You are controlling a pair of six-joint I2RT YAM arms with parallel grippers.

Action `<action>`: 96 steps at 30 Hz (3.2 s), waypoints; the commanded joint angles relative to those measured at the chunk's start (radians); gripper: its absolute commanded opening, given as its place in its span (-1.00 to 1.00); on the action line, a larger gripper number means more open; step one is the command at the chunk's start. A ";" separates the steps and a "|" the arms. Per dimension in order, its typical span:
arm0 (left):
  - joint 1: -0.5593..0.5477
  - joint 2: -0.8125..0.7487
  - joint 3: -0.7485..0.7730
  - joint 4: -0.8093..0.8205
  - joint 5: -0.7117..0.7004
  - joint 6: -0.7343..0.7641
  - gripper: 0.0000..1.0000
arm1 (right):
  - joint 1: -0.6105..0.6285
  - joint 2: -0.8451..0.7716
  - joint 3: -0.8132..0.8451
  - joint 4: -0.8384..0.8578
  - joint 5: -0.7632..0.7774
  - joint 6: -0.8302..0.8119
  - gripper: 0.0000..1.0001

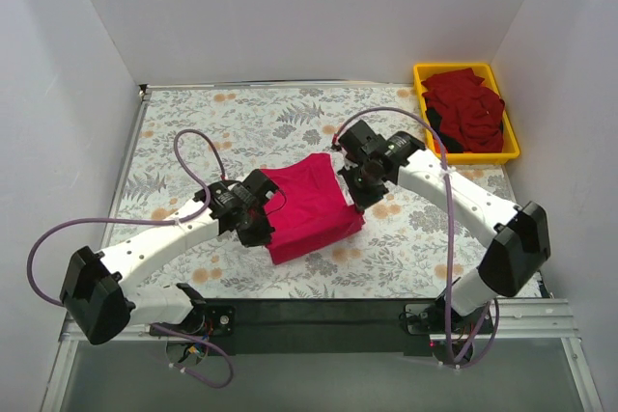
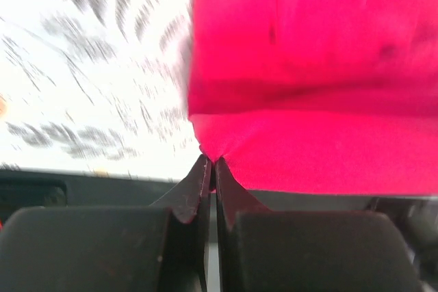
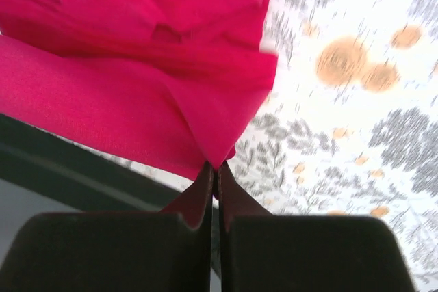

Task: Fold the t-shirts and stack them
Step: Fold the tshirt

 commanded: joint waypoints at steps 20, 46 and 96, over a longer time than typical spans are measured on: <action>0.313 0.255 0.147 0.413 -0.265 0.288 -1.00 | -0.135 0.505 0.587 0.063 -0.055 -0.172 -0.97; 0.388 0.328 0.167 0.568 -0.262 0.391 0.28 | -0.203 0.515 0.502 0.342 -0.059 -0.078 -0.08; 0.292 0.269 -0.174 0.658 0.236 0.152 -0.37 | -0.316 0.377 -0.428 1.259 -0.800 0.195 -0.39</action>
